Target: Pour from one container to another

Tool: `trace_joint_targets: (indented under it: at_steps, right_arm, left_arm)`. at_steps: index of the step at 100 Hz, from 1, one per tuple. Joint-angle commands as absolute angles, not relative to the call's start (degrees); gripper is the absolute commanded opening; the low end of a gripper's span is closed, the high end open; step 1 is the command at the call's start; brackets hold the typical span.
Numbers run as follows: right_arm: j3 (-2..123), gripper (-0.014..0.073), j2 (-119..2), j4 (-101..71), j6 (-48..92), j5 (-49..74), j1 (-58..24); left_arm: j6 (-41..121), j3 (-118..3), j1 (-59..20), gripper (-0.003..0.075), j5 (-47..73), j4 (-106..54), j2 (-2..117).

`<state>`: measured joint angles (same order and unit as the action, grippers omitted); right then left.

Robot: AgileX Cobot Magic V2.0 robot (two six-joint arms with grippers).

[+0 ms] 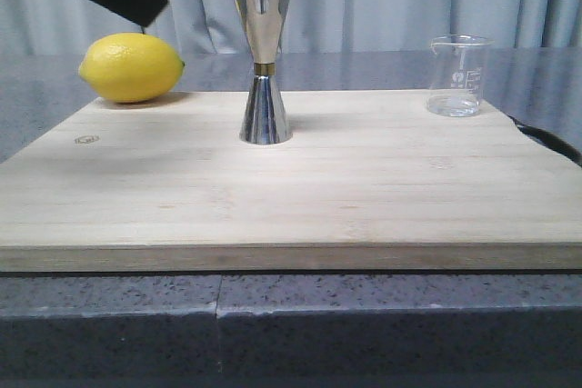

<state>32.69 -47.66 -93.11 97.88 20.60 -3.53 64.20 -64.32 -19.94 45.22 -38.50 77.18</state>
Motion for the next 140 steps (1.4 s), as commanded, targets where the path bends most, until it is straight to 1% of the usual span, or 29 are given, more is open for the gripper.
trace_joint_targets:
  at_steps: [1, 25, 38, 51, 59, 72, 81, 97, 118, 123, 130, 137, 140]
  right_arm:
    - [34.16, 0.0596, -47.13, -94.99, 97.94, 21.17, -3.31]
    - [34.16, 0.0596, -46.88, -97.63, 97.30, 21.29, -3.31]
    - [34.16, 0.0596, -45.04, -97.72, 94.67, 21.64, -3.31]
    - [34.16, 0.0596, -41.70, -97.72, 91.35, 20.56, -3.31]
    - [34.16, 0.0596, -39.81, -97.72, 88.17, 19.13, -3.31]
    - [34.16, 0.0596, -36.24, -97.72, 81.95, 17.81, -3.31]
    - [34.04, 0.0595, -34.03, -97.72, 77.90, 17.32, -3.31]
    - [32.25, 0.0594, -29.90, -97.72, 73.47, 14.43, -3.31]
    - [29.01, 0.0593, -25.21, -100.74, 73.11, 2.56, -3.31]
    - [28.86, 0.0575, -24.47, -100.90, 73.11, 0.41, -3.31]
    - [28.86, 0.0501, -24.03, -100.90, 73.11, -0.74, -3.31]
    - [28.86, 0.0381, -24.03, -100.90, 73.11, -0.85, -3.31]
    - [28.86, 0.0314, -24.03, -100.90, 73.11, -0.85, -3.31]
  left_arm:
    - [53.34, -65.95, -20.57, 0.0561, 42.87, -32.45, 72.04]
    - [22.95, -65.95, -20.57, 0.0558, 45.09, -10.44, 62.74]
    - [10.30, -65.95, -20.57, 0.0558, 47.98, -1.25, 58.45]
    - [1.67, -64.13, -20.57, 0.0552, 47.43, 2.87, 54.10]
    - [-0.76, -61.87, -20.57, 0.0534, 45.29, 3.23, 50.89]
    - [-2.61, -56.50, -20.57, 0.0478, 41.81, 3.36, 45.12]
    - [-3.29, -52.84, -20.57, 0.0455, 40.36, 3.36, 40.92]
    - [-5.20, -47.57, -20.57, 0.0449, 39.97, 3.46, 35.06]
    - [-5.28, -46.30, -20.57, 0.0449, 38.47, 3.73, 32.79]
    - [-5.28, -46.30, -20.57, 0.0442, 37.88, 3.73, 32.79]
    - [-5.28, -46.30, -20.57, 0.0407, 37.12, 3.73, 32.79]
    - [-5.28, -46.30, -20.57, 0.0345, 37.12, 3.73, 32.79]
    - [-5.28, -46.30, -20.57, 0.0316, 37.12, 3.73, 32.79]
